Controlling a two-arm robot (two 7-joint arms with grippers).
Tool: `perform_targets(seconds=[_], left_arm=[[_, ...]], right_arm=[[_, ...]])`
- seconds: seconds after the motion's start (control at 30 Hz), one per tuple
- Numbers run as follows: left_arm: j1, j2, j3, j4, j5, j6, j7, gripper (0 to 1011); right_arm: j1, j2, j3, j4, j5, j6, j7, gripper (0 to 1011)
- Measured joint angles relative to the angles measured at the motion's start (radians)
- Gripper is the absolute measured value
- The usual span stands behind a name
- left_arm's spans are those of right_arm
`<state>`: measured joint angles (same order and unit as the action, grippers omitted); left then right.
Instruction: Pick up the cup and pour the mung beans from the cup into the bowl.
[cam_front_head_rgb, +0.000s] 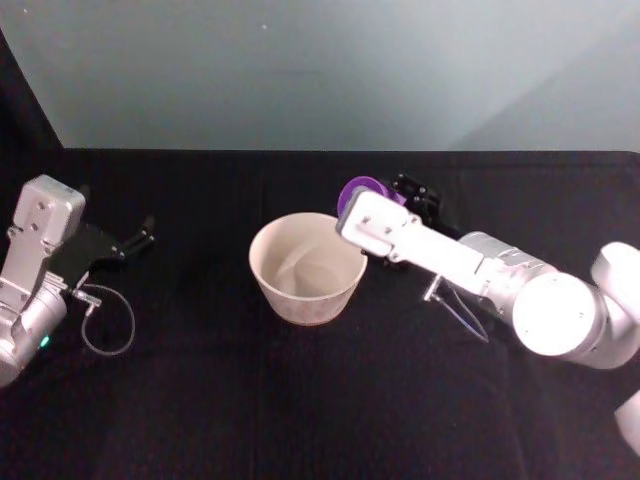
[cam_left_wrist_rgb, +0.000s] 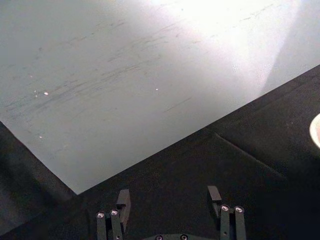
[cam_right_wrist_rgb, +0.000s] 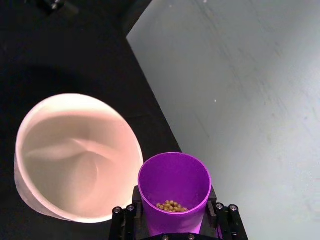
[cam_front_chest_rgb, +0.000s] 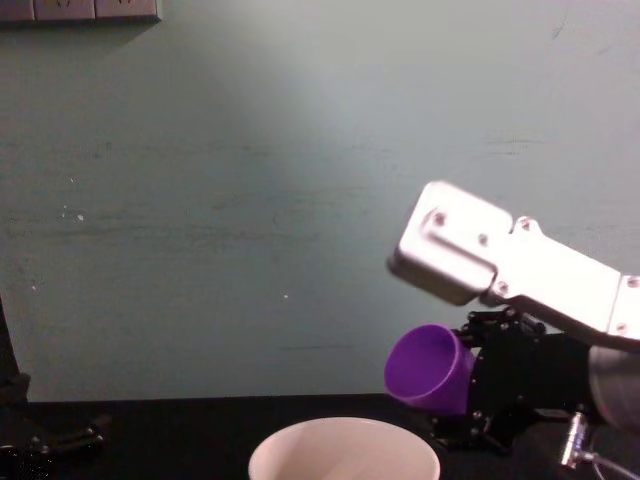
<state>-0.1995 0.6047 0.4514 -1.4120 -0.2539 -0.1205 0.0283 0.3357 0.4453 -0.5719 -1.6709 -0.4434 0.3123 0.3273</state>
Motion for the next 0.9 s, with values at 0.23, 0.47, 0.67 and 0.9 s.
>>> perform_targets(seconds=[0.23,0.47,0.67,0.9], left_arm=[[0.0,0.0,0.0,0.0,0.0,0.0,0.0,1000],[0.0,0.0,0.0,0.0,0.0,0.0,0.0,1000],[0.0,0.0,0.0,0.0,0.0,0.0,0.0,1000],[0.0,0.0,0.0,0.0,0.0,0.0,0.0,1000]], right_arm=[[0.037,0.003,-0.06,0.006,-0.112,0.018,0.015,726],[0.076,0.005,-0.117,0.006,-0.227,0.038,0.043,726],[0.1,-0.001,-0.144,0.008,-0.285,0.042,0.07,726],[0.128,-0.008,-0.171,0.009,-0.346,0.042,0.116,726]])
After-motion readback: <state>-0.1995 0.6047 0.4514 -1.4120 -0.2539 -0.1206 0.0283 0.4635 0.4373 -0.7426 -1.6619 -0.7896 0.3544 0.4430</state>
